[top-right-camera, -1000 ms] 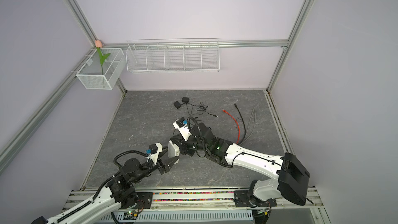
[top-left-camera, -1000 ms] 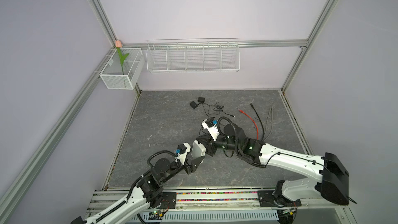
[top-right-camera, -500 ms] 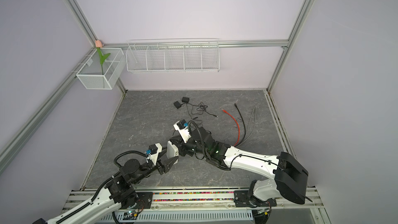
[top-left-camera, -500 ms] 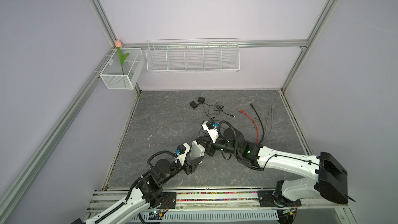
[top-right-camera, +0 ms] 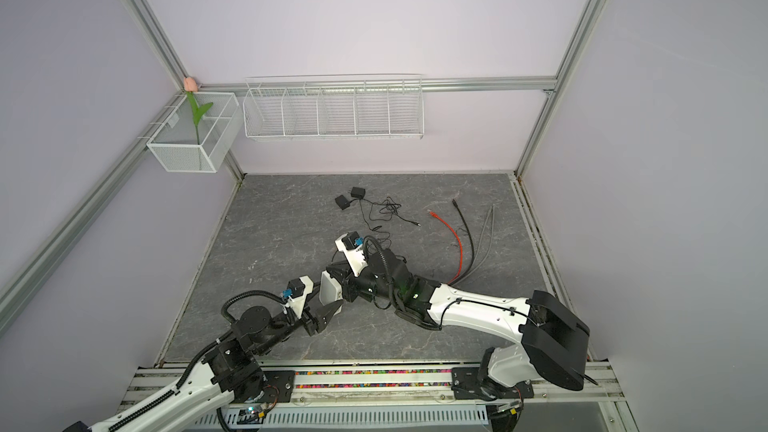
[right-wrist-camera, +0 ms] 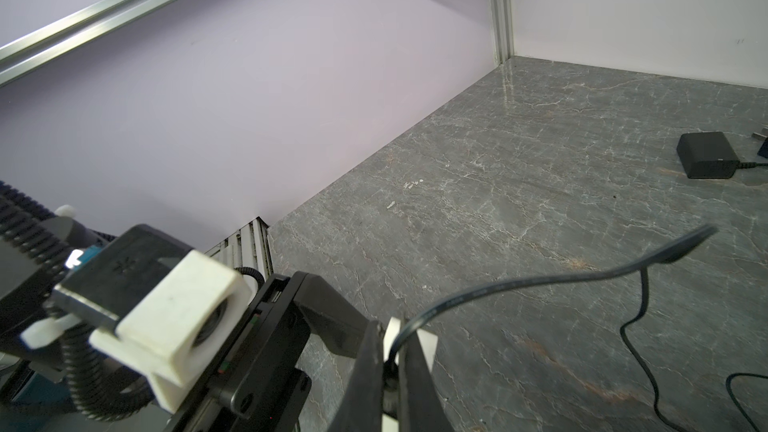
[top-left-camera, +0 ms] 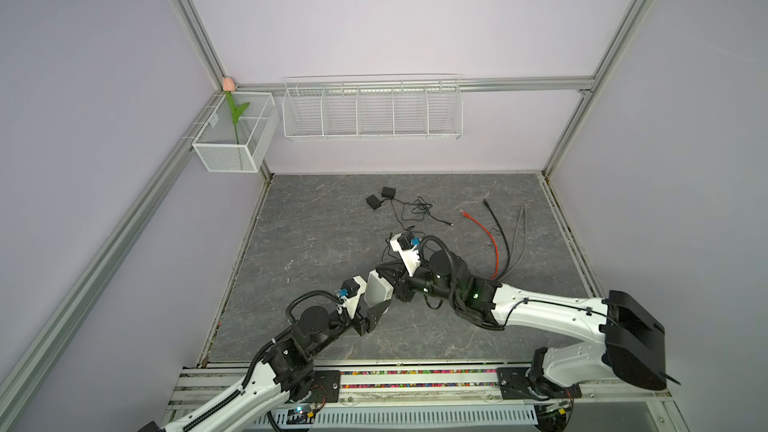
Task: Insert the plug into the switch port
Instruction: 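Press the plug further down into the port with the right gripper, then open the right gripper off the plug and draw it back from the router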
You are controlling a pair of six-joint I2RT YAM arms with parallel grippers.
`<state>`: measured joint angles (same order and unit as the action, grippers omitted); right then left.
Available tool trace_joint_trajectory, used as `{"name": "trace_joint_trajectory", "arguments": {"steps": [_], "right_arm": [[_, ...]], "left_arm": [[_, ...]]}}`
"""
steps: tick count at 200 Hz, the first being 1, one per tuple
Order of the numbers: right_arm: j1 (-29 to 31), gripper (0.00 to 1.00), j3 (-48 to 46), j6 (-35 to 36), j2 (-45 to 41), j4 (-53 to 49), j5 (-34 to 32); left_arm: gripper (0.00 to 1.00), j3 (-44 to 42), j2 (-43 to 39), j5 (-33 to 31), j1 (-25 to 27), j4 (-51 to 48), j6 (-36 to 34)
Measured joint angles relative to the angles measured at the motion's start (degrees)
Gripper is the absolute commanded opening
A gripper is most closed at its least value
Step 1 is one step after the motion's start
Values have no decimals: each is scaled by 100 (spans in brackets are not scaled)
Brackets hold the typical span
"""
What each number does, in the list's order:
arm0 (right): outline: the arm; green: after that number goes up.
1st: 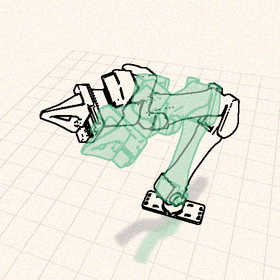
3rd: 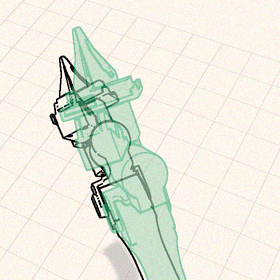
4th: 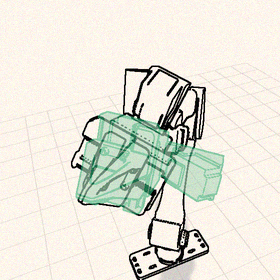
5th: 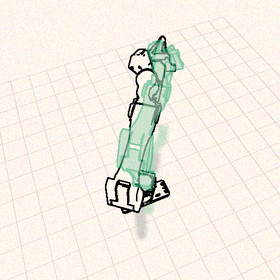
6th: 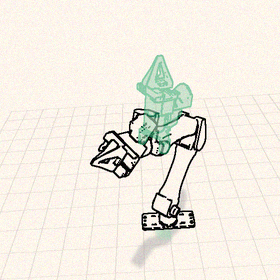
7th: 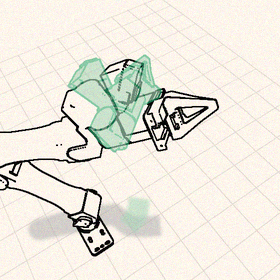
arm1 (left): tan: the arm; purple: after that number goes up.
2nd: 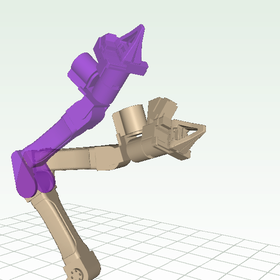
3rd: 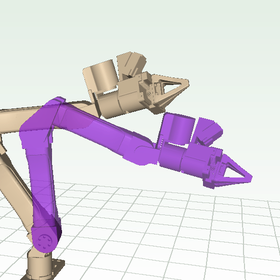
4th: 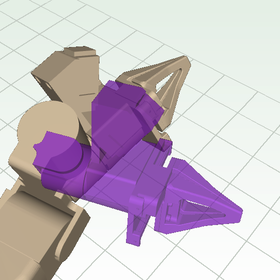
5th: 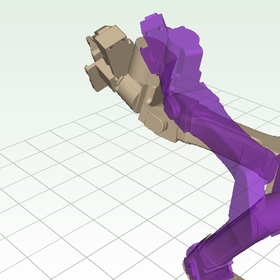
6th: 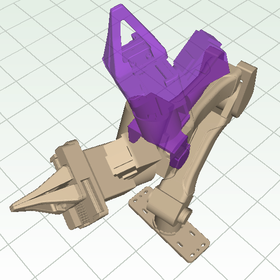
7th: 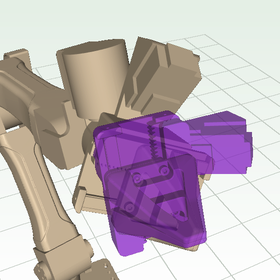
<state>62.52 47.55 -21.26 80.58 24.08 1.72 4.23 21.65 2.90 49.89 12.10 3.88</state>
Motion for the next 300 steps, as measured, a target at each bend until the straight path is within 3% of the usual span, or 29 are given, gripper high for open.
{"name": "trace_joint_trajectory", "arguments": {"steps": [197, 220, 240, 267, 300], "right_arm": [[129, 7, 96, 28, -122, 114, -240], [133, 14, 232, 101, -122, -160, -282], [164, 22, 608, 289, -79, -988, -310], [225, 41, 1106, 643, -109, -1873, -323], [323, 53, 1244, 988, -411, -2459, -234]], "left_arm": [[0, 92, -37, -262, 2, 280, -269], [0, 105, 94, -201, 0, 323, -267], [0, 111, 374, -109, 0, 699, -313], [0, 105, 654, -44, 0, 1132, -332], [0, 105, 619, 24, 15, 1287, -356]]}}
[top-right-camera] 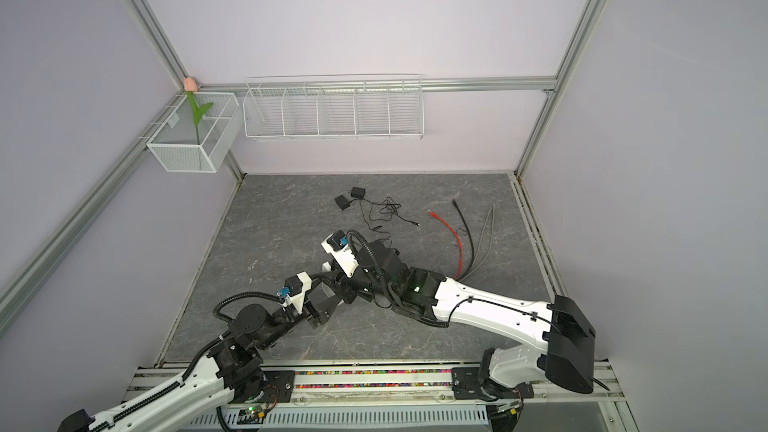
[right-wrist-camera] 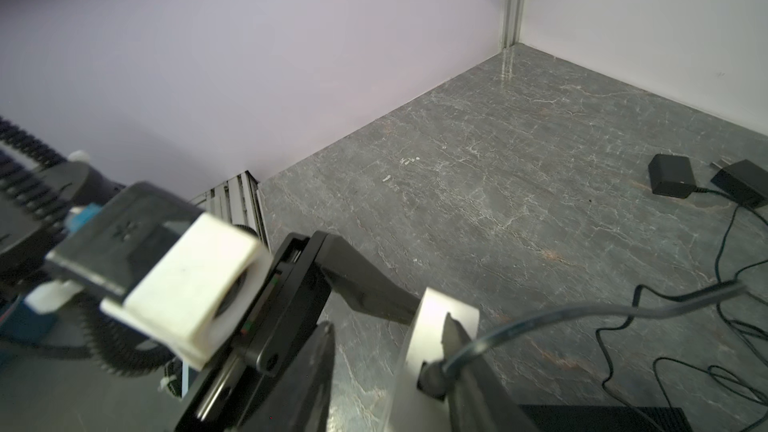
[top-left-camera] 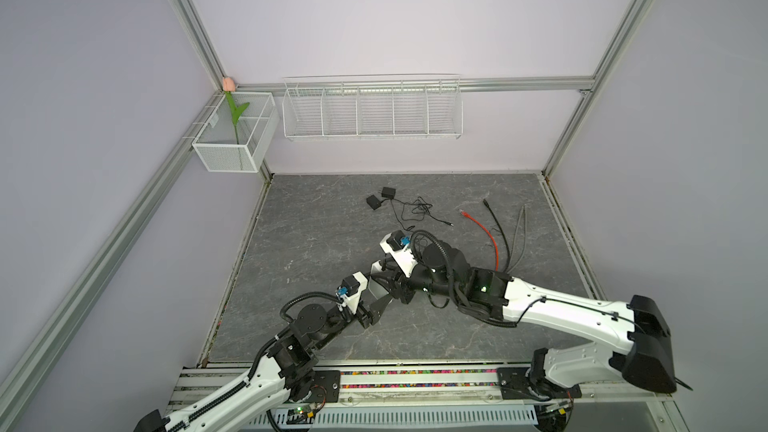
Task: Insert the plug into the switch port
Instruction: 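Open the right gripper off the plug and draw it back from the router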
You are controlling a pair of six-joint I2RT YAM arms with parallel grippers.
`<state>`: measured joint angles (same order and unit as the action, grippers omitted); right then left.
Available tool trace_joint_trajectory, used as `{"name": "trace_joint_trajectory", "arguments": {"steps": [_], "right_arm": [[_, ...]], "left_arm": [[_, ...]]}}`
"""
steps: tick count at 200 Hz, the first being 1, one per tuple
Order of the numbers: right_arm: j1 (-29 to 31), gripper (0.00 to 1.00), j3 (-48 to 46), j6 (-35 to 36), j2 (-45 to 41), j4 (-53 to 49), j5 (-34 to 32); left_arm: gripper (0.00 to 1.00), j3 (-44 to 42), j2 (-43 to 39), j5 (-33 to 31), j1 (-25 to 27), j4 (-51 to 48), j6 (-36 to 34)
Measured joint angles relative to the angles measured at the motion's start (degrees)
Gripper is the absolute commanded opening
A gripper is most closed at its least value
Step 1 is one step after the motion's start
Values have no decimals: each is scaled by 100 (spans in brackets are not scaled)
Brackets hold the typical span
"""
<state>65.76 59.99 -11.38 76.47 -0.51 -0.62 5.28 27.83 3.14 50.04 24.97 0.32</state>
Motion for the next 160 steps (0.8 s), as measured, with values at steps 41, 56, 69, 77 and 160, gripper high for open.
{"name": "trace_joint_trajectory", "arguments": {"steps": [41, 56, 69, 77, 160], "right_arm": [[31, 60, -2, 155, -404, -640, 0], [33, 59, -46, 181, -452, -776, -59], [22, 58, -297, 203, -750, -979, -210], [-15, 58, -439, 201, -999, -1163, -313], [-295, 57, -1307, -42, -1508, -1502, -876]], "left_arm": [[0, 0, -125, -28, 0, 304, -2], [0, 0, -160, -26, 0, 387, 0], [0, 0, -221, -7, 0, 387, 0], [0, 0, -254, 2, 0, 396, 0], [0, 20, -280, -31, 0, 267, 26]]}}
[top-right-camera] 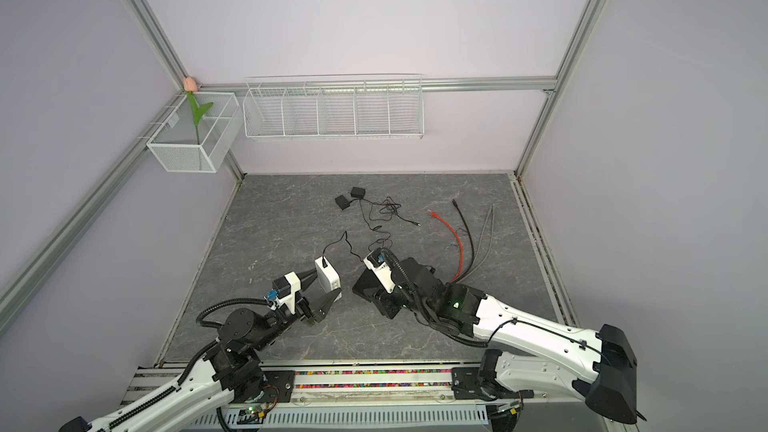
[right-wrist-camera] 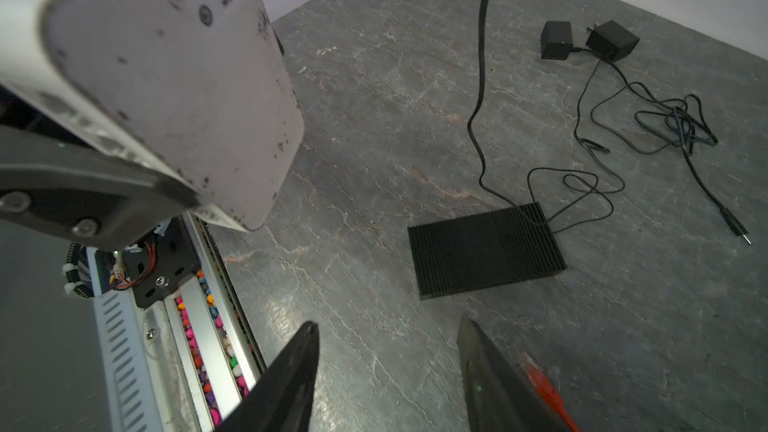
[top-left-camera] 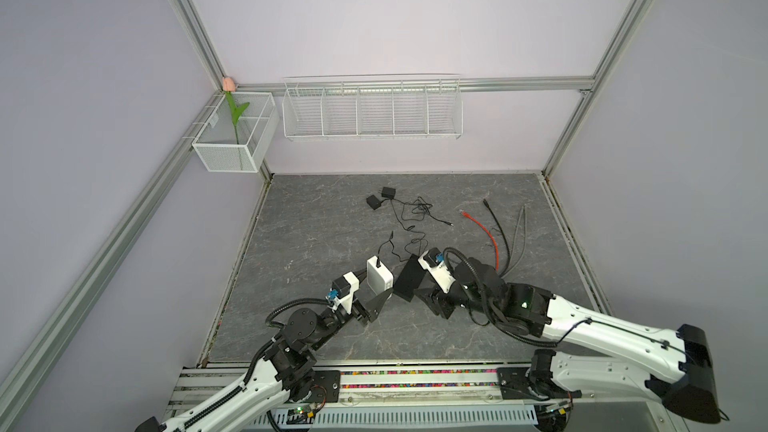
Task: Insert the plug into the switch port
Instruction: 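Open the right gripper off the plug and draw it back from the router, then lower the router with the left gripper while the right moves over the ribbed box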
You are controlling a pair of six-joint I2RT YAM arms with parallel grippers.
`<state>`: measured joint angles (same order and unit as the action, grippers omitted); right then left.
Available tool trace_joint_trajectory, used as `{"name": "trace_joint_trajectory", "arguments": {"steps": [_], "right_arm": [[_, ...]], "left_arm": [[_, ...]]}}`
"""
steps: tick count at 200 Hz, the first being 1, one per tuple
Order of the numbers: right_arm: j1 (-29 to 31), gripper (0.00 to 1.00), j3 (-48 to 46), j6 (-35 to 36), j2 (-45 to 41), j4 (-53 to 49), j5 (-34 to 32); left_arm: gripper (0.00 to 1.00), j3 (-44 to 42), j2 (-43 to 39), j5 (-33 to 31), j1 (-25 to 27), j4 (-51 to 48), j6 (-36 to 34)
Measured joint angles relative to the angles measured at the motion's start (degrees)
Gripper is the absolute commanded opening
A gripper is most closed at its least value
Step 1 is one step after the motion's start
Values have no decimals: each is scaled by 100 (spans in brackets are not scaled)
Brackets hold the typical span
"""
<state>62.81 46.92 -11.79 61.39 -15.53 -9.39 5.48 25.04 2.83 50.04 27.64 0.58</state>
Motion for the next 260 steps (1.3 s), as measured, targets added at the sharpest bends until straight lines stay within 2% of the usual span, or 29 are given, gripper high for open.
{"name": "trace_joint_trajectory", "arguments": {"steps": [22, 41, 76, 100, 151, 211, 235, 260], "right_arm": [[-50, 58, 0, -63, 260, 15, -155], [-81, 57, 0, -144, 787, 48, -254], [-85, 56, 114, -223, 2068, 35, -385], [-83, 56, 334, -280, 2756, 11, -461], [-79, 55, 791, -448, 3622, -13, -813], [-103, 51, 2081, -914, 4843, -789, -1945], [-302, 49, 2190, -1027, 4927, -905, -2098], [-780, 49, 2240, -1047, 4931, -999, -2116]], "left_arm": [[0, 413, 264, -566, 0, -828, 133], [0, 1051, 946, -1062, -122, -1526, 402], [0, 1482, 2321, -1169, -706, -2151, 1145], [0, 1493, 2892, -1180, -807, -2553, 1515], [0, 1591, 2859, -1187, -807, -2667, 1768], [0, 1762, 3298, -1224, -824, -2907, 1917], [0, 1762, 3445, -1215, -831, -2983, 2000], [0, 1792, 3569, -1196, -831, -3014, 2094]]}}
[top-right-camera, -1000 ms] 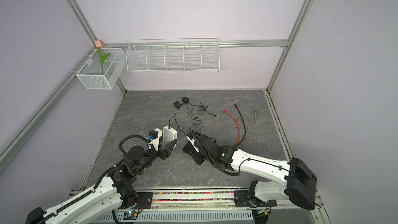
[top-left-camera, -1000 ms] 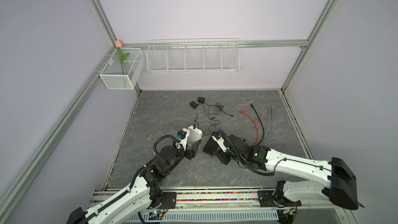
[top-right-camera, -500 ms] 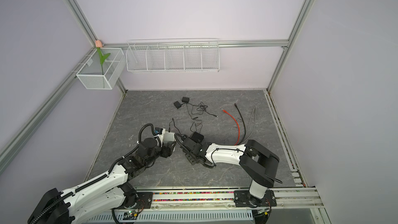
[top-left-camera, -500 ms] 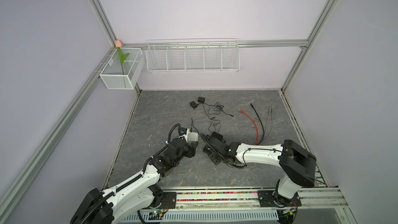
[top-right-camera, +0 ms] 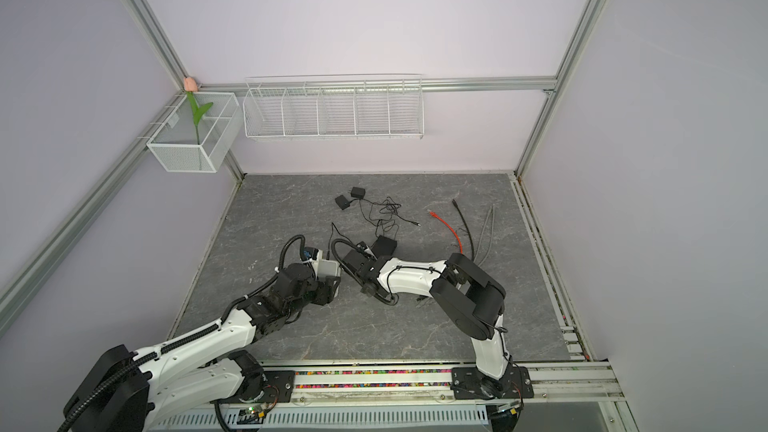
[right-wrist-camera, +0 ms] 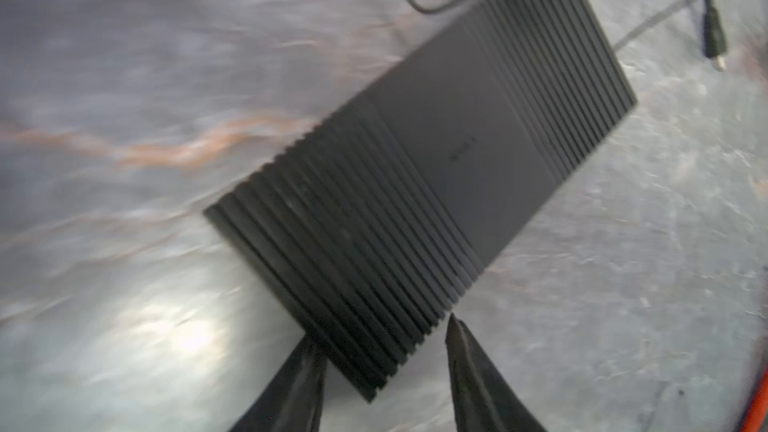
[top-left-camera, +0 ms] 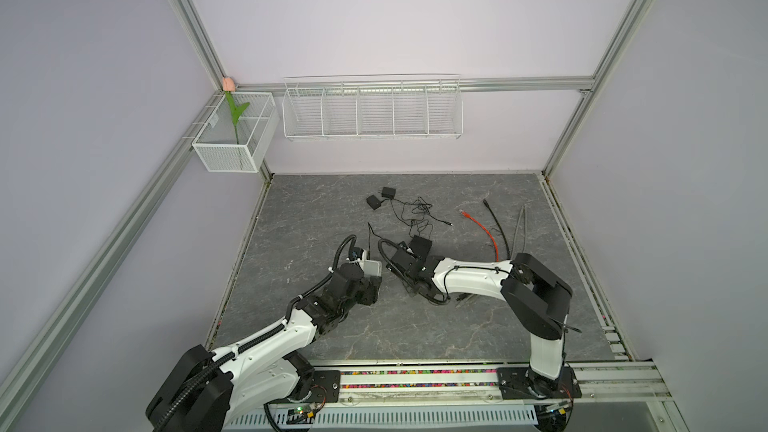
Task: Insert the plug into the switch port
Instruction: 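Lower the router with the left gripper while the right moves over the ribbed box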
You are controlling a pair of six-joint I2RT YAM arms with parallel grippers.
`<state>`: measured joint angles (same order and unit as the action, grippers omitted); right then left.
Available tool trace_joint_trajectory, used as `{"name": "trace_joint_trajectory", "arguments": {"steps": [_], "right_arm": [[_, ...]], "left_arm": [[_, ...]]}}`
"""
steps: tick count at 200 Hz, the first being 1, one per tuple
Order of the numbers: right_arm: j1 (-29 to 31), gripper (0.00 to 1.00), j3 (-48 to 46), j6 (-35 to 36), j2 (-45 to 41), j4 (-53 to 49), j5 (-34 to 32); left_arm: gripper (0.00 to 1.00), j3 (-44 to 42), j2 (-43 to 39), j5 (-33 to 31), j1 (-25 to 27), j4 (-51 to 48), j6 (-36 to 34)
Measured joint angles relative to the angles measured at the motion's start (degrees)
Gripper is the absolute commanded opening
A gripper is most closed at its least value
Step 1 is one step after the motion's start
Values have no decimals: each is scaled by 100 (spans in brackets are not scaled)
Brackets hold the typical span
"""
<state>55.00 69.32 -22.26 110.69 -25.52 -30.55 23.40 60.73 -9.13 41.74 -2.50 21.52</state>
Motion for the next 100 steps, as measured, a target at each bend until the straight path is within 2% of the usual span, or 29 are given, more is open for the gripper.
{"name": "trace_joint_trajectory", "arguments": {"steps": [32, 57, 81, 100], "right_arm": [[-643, 47, 433, 138, 92, -197, 129], [-841, 50, 588, 282, 26, -120, 332], [-793, 51, 131, 431, -396, 195, 763], [-756, 51, -603, 586, -1167, 518, 1115]], "left_arm": [[0, 181, 363, 17, 0, -105, 208], [0, 507, 839, 44, 0, -363, 337], [0, 960, 1425, 129, 0, -695, 422], [0, 1204, 1847, 234, 0, -817, 481]]}}
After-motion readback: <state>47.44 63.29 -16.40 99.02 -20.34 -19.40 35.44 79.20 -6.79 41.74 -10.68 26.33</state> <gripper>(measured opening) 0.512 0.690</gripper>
